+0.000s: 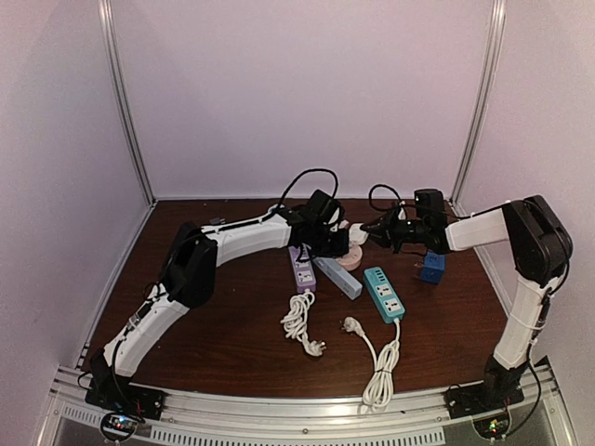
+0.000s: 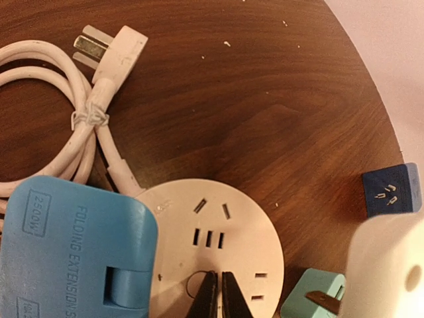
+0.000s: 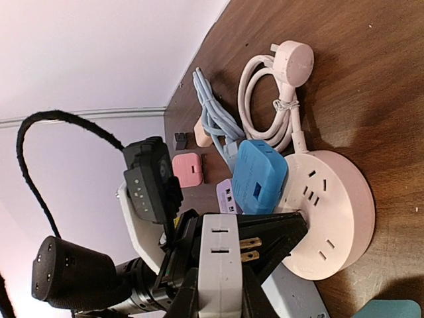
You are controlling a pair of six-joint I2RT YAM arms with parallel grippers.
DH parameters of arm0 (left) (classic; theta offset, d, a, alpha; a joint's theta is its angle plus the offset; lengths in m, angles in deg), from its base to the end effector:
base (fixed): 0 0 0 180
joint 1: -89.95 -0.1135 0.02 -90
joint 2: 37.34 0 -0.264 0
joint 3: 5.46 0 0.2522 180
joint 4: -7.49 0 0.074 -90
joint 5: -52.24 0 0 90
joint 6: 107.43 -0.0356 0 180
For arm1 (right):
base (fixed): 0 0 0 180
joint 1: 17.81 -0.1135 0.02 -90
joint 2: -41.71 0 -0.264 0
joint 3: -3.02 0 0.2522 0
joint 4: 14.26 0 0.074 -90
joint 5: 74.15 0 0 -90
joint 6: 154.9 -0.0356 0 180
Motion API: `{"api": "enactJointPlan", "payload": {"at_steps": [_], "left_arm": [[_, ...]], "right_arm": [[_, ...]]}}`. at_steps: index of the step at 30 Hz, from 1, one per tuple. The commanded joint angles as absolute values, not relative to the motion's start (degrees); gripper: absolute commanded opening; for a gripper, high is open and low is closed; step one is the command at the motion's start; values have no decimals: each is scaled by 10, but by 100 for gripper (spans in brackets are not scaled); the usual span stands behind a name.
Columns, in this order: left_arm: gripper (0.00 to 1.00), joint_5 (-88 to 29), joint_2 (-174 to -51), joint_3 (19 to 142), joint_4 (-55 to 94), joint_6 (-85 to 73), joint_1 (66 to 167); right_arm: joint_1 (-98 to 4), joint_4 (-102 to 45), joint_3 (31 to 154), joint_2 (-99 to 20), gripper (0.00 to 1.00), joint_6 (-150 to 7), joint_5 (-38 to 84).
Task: Pull the plug off the socket
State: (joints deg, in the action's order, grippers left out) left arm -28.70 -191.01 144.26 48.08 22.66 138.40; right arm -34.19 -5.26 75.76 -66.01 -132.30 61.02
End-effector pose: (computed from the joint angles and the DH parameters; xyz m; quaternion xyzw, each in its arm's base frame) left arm 0.3845 -0.4423 0.1367 0.0975 0.9148 -0.3210 0.2250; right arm 0.3729 0.1359 0.1770 0.1535 0.7943 0.5692 0.1469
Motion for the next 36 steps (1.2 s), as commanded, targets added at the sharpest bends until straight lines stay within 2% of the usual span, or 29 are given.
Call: {"api": "enactJointPlan", "payload": {"at_steps": [1,8,17,24,36], "left_arm": [[5,-270,-1950,1420,587,215,1401],[6,-254,-1918,1454,579,202,1401],[10,-238,-1831,1450,555,187,1391],[10,-231,-1795,1390,539,192,1381],[13,-222,-1752,1322,506,196,1334]], "right_arm": [[-344,-113,780,-612,9,-1241,592],[-325,-259,800,-580,9,-1119,519],[-316,-441,872,-577,9,-966,317],[-317,-533,937,-611,10,-893,181],[-323,-617,1022,-692,15,-859,43]]}}
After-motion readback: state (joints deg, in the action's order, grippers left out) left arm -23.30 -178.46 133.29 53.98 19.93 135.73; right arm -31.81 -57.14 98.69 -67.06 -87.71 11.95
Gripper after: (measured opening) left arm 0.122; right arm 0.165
